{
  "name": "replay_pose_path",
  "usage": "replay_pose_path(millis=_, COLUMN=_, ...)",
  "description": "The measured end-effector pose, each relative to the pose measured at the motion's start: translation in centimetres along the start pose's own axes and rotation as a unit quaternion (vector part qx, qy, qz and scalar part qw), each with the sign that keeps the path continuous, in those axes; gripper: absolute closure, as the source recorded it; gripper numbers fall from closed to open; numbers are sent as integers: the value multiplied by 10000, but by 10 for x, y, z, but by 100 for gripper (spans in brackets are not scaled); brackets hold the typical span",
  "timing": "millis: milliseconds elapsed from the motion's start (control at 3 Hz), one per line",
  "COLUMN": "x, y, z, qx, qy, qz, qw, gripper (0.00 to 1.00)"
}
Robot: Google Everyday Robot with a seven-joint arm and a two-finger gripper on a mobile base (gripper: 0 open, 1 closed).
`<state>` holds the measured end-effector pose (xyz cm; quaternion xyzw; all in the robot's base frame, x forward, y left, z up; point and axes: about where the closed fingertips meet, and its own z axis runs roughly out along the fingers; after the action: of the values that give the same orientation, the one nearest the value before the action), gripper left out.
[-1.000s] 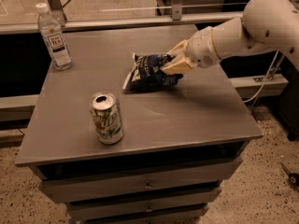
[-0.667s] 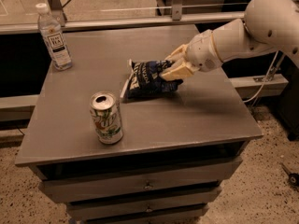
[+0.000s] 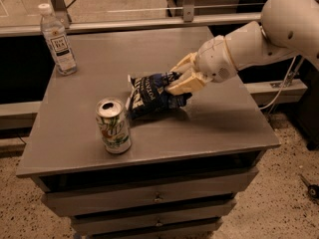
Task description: Move blue chip bag near 7up can
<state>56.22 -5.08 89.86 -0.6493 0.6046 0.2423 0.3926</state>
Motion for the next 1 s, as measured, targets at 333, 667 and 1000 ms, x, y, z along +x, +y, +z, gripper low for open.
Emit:
replay_pose_path(millis=333, x=-3, y=5, z=6, qx=-81, qy=-31, qz=33, qw=10000, gripper=75)
replay_pose_path(millis=667, x=-3, y=9, z=9, qx=-102, qy=-33, qz=78, qw=9999, gripper=51)
replay_pose_path(millis=1000, x=-1, y=11, z=8, qx=-107, qy=9, qz=104, qw=9999, gripper=28)
